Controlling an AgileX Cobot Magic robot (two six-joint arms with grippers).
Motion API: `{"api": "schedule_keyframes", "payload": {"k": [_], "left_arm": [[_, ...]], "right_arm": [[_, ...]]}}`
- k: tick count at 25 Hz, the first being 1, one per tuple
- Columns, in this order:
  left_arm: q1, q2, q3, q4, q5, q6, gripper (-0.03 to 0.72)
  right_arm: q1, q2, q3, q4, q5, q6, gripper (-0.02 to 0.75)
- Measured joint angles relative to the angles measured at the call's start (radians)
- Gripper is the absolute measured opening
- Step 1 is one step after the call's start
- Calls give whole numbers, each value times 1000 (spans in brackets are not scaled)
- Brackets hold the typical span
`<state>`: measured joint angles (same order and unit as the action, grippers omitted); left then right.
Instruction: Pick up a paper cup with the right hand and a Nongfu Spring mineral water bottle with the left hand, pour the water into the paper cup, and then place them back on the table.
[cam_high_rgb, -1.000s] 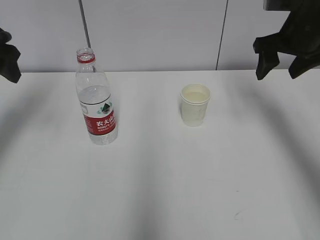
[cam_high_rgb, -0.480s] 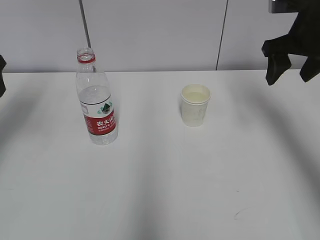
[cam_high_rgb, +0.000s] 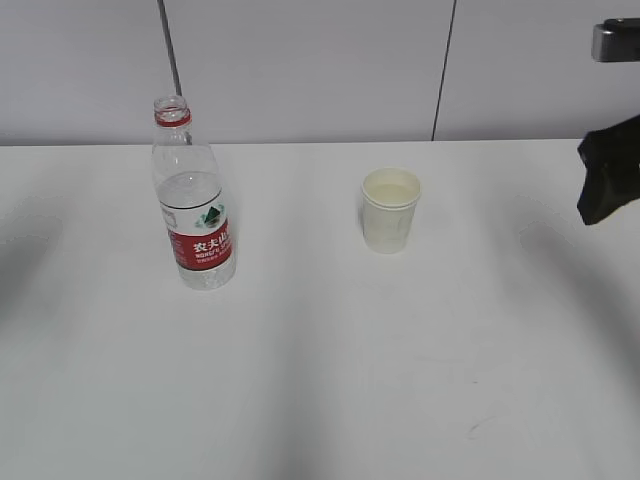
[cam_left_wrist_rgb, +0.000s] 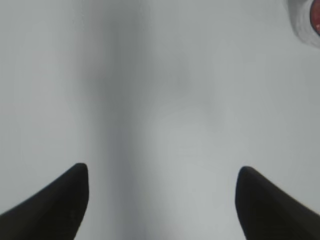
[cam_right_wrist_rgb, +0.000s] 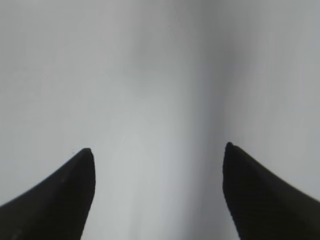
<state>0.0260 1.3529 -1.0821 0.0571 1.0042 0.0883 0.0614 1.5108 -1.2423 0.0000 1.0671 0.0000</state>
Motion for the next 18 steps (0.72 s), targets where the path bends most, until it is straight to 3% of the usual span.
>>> {"api": "schedule_keyframes", "payload": {"k": [18], "left_arm": [[0,-490,450,-23,-25,-20,549]], "right_arm": [[0,-388,454,0,-89,-9,588]]}}
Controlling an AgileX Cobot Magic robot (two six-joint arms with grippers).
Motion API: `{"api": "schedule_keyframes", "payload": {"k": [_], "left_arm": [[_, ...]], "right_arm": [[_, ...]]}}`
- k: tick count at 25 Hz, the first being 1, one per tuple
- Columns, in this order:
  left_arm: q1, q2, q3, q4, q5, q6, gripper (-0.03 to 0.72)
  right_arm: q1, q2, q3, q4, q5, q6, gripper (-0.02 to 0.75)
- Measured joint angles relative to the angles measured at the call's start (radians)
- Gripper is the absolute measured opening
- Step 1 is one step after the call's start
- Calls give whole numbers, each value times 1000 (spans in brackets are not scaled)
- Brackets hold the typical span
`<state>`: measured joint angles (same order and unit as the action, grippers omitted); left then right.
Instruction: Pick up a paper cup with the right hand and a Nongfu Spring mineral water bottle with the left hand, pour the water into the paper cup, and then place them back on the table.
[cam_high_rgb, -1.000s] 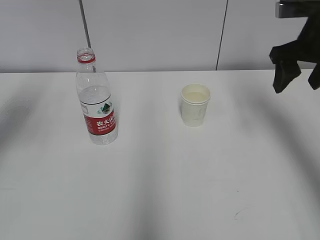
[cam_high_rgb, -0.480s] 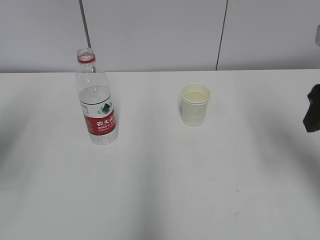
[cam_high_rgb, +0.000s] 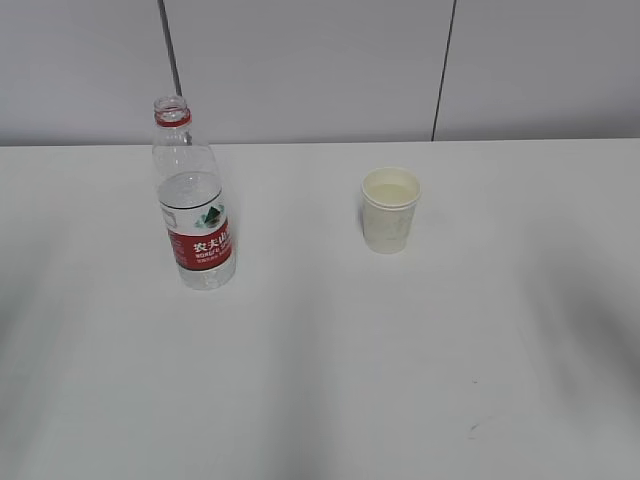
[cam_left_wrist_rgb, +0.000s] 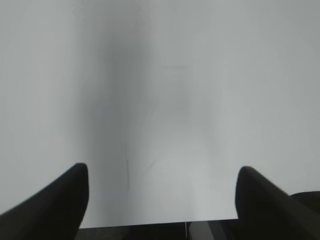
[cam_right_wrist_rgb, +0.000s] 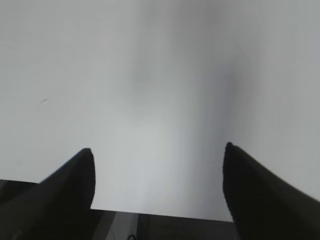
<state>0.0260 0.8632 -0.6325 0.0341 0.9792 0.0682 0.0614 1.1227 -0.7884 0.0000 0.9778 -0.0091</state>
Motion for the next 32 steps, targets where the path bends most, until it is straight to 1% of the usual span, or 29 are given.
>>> {"api": "schedule_keyframes", "payload": {"k": [3,6,10,15,24,32], "left_arm": [[0,-86,41,-19,8,-3,549],[0,-168,60,-27,53,-6,549],[0,-261,60,-27,106,-6,549],[0,-395,60,-34,131,-6,549],[0,-588,92,-45,140,-6,538],[0,-730,103,-50,131,-6,533]], "right_arm": [[0,-55,60,0,-2,0,588],[0,-119,117,0,-2,0,588],[0,-221,189,0,-2,0,588],[0,-364,269,0,5,0,588],[0,-627,275,26,27,-2,588],[0,-807,275,34,46,-2,588]]}}
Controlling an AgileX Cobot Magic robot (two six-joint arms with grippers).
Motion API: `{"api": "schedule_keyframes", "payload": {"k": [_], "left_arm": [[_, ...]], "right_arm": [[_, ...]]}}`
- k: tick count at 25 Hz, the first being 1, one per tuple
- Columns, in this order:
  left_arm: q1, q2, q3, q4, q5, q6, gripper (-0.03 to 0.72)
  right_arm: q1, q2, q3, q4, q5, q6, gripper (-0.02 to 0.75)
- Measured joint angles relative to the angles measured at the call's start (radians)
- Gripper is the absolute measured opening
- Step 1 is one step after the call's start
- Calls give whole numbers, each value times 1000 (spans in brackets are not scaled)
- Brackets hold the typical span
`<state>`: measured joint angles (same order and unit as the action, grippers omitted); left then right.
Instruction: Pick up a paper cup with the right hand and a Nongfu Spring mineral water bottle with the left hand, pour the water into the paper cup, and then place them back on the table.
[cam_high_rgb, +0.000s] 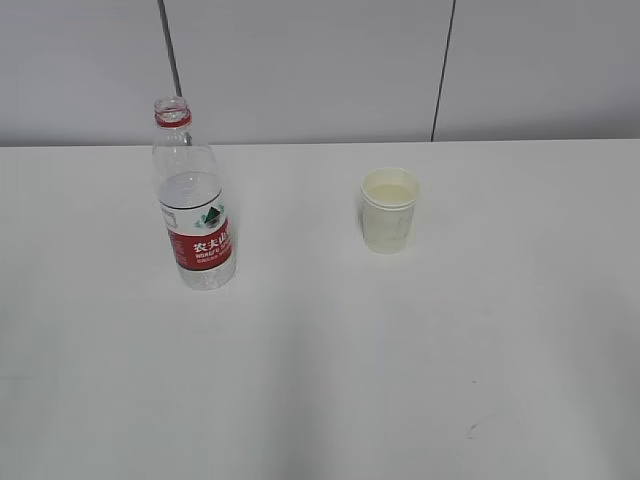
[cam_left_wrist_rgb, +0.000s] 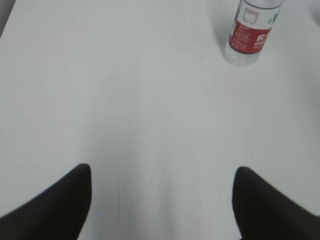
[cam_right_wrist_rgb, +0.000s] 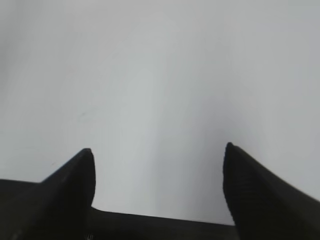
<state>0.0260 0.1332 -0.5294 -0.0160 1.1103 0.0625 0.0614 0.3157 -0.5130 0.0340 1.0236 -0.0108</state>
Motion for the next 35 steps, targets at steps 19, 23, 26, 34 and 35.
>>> {"api": "schedule_keyframes", "payload": {"k": [19,23,26,34,35], "left_arm": [[0,-137,5,0,-2,0,519],[0,-137,5,0,-2,0,513],[0,-137,5,0,-2,0,513],[0,-137,5,0,-2,0,513],[0,-137,5,0,-2,0,513]], "right_arm": [[0,-332,13,-12,116,0,588],[0,-333,19,-8,117,0,588],[0,-333,21,-8,117,0,588],[0,-333,21,-8,117,0,588],[0,-333,21,-8,117,0,588]]}}
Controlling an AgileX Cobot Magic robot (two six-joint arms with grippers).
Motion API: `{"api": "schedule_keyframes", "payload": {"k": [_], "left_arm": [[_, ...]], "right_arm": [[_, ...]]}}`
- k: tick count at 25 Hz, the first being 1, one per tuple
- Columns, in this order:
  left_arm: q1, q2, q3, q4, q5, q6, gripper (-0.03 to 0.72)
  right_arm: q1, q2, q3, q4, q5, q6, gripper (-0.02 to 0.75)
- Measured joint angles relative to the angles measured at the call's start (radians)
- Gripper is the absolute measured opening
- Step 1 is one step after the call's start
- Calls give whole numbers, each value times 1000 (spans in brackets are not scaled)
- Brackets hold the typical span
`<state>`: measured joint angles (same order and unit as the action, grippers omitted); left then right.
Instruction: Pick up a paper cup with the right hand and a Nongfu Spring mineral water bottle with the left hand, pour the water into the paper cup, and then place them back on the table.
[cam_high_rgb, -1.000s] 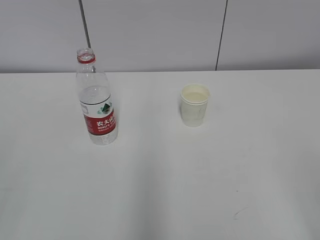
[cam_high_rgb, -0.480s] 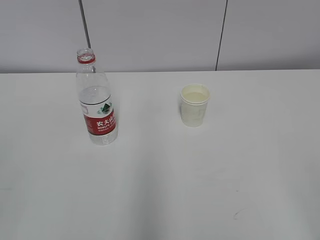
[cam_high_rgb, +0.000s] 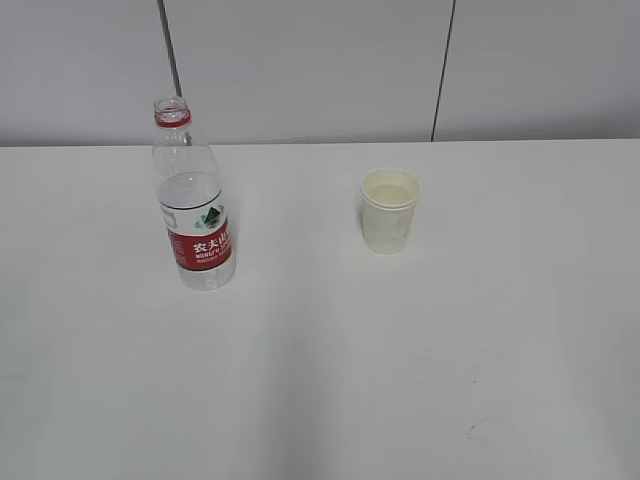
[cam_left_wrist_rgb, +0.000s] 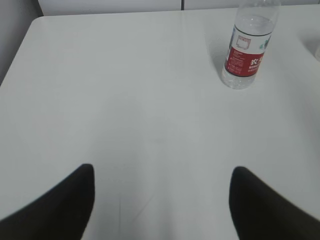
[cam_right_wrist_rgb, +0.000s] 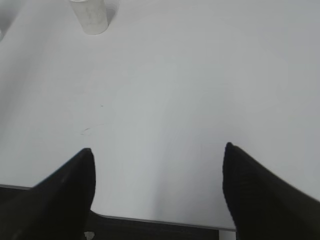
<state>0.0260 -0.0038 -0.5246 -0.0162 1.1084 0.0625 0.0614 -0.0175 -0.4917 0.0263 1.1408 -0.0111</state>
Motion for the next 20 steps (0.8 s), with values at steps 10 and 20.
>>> {"api": "schedule_keyframes", "payload": {"k": [10,20], "left_arm": [[0,0,0,0,0,0,510],[0,0,0,0,0,0,510]], "right_arm": [[0,0,0,4,0,0,588],[0,0,0,5,0,0,588]]}}
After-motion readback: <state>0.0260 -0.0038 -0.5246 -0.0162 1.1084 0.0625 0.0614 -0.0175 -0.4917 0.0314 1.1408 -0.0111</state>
